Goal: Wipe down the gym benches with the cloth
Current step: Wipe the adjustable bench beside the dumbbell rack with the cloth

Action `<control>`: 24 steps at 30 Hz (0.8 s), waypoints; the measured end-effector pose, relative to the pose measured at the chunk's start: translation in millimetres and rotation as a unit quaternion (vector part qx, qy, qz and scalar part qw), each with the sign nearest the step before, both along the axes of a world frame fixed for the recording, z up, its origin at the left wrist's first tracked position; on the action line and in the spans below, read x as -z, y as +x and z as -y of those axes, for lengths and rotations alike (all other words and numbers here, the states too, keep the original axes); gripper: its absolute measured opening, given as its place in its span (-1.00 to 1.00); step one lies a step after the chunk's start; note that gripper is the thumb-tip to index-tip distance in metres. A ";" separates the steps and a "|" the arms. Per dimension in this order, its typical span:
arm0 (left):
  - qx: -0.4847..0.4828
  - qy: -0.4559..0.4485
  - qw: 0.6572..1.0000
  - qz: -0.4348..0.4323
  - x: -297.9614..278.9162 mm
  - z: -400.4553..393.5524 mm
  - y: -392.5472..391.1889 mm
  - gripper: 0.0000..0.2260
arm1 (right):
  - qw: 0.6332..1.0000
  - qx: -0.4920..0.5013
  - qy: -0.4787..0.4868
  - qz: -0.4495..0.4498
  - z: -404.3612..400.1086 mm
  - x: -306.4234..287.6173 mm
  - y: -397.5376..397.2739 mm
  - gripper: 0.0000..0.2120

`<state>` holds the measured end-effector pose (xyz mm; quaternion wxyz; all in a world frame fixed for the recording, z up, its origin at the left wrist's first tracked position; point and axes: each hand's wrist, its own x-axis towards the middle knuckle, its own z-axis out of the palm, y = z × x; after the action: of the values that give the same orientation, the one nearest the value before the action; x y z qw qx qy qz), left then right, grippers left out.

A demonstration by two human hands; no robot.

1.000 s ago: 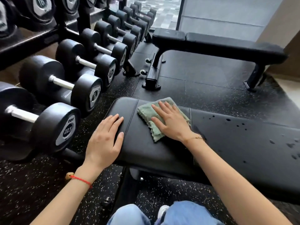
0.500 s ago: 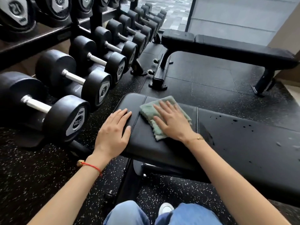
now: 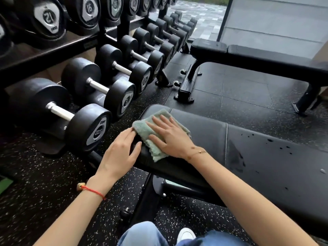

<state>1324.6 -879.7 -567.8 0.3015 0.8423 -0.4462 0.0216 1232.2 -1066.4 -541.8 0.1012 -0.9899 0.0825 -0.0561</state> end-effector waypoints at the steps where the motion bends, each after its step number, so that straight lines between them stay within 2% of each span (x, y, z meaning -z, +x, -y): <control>1: 0.004 -0.006 1.000 -0.001 1.8 -2.8 -0.5 -0.53 | 0.999 -0.042 -0.003 0.014 -9.1 6.5 -15.0 -0.47; 4: 0.019 -0.020 1.000 0.008 6.9 -12.5 -2.5 -0.52 | 0.996 -0.079 0.012 0.030 -2.2 13.6 -53.2 -0.50; 8: 0.027 -0.015 0.999 0.017 7.7 -15.7 -2.5 -0.52 | 0.999 0.053 -0.003 -0.004 45.3 -4.5 7.2 -0.50; 10: 0.031 -0.012 0.999 0.020 7.3 -15.4 -1.9 -0.52 | 0.996 0.087 -0.012 -0.030 41.9 -12.4 46.3 -0.48; 12: 0.030 -0.010 0.999 0.021 6.5 -16.1 -1.0 -0.52 | 0.999 0.046 -0.005 -0.017 23.9 -8.1 54.4 -0.49; 15: 0.023 -0.010 0.999 0.026 7.6 -18.4 0.5 -0.53 | 0.997 -0.071 0.006 0.028 1.6 8.1 5.5 -0.48; 17: 0.035 -0.014 0.999 0.027 7.1 -19.4 1.6 -0.52 | 0.996 -0.084 0.014 0.032 10.4 12.1 -23.3 -0.49; 22: 0.028 -0.017 0.999 0.027 5.2 -18.1 -0.9 -0.52 | 0.996 0.087 -0.003 -0.015 53.1 -7.0 37.7 -0.49; 24: 0.025 -0.013 0.999 0.025 4.6 -17.4 -2.5 -0.51 | 0.995 0.100 -0.002 -0.020 40.0 -10.5 52.2 -0.48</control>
<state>1322.1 -862.3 -572.5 0.3021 0.8262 -0.4738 0.0409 1284.4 -1106.4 -531.3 0.0918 -0.9776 0.1833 -0.0467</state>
